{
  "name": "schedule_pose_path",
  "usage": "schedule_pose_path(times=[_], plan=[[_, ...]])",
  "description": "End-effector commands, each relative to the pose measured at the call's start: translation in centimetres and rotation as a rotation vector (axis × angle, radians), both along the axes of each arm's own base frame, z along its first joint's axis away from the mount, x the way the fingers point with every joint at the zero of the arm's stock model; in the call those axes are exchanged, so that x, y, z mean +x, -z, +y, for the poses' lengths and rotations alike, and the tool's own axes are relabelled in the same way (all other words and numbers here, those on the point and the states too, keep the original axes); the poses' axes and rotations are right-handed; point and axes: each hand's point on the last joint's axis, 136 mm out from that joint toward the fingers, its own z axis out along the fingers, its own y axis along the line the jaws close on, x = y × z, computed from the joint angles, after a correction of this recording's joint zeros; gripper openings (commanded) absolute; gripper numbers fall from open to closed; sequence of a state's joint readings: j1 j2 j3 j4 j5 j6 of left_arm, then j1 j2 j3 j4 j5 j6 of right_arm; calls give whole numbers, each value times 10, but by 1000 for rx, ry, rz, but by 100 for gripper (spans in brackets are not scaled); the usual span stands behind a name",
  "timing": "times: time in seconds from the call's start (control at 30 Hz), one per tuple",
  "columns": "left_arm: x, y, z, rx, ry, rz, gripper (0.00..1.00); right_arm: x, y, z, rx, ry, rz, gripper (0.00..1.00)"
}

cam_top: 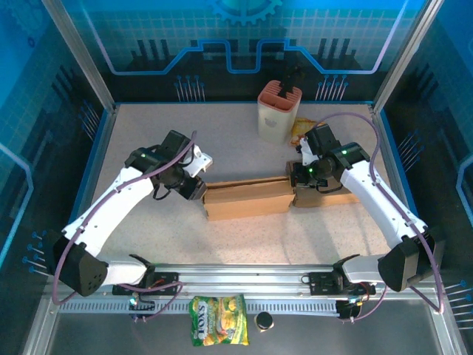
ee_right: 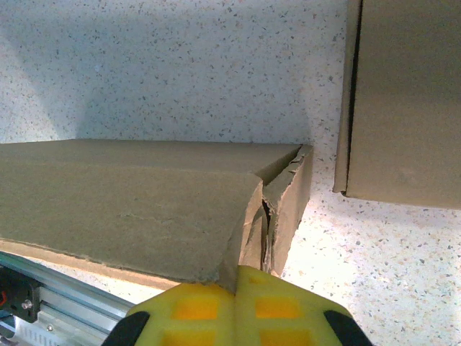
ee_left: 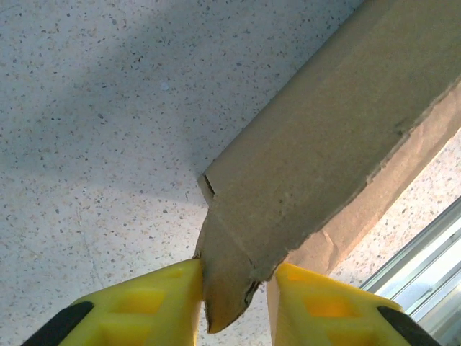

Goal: Fold the paper box

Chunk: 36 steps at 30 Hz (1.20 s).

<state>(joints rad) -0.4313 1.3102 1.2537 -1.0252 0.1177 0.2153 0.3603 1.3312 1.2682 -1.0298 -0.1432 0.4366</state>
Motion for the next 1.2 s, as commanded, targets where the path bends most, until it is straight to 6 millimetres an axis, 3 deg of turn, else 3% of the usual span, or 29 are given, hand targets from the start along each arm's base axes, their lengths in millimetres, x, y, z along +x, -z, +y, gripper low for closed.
schedule_pose_path(times=[0.0, 0.4, 0.67, 1.17], plan=[[8, -1, 1, 3, -5, -21, 26, 1, -4, -1, 14, -3, 8, 0], [8, -3, -13, -78, -130, 122, 1, 2, -5, 1, 24, 9, 6, 0], [6, -5, -20, -144, -397, 301, 0, 2, -2, 7, 18, 3, 3, 0], [-25, -10, -30, -135, -386, 555, 0, 0, 8, 5, -16, 3, 2, 0]])
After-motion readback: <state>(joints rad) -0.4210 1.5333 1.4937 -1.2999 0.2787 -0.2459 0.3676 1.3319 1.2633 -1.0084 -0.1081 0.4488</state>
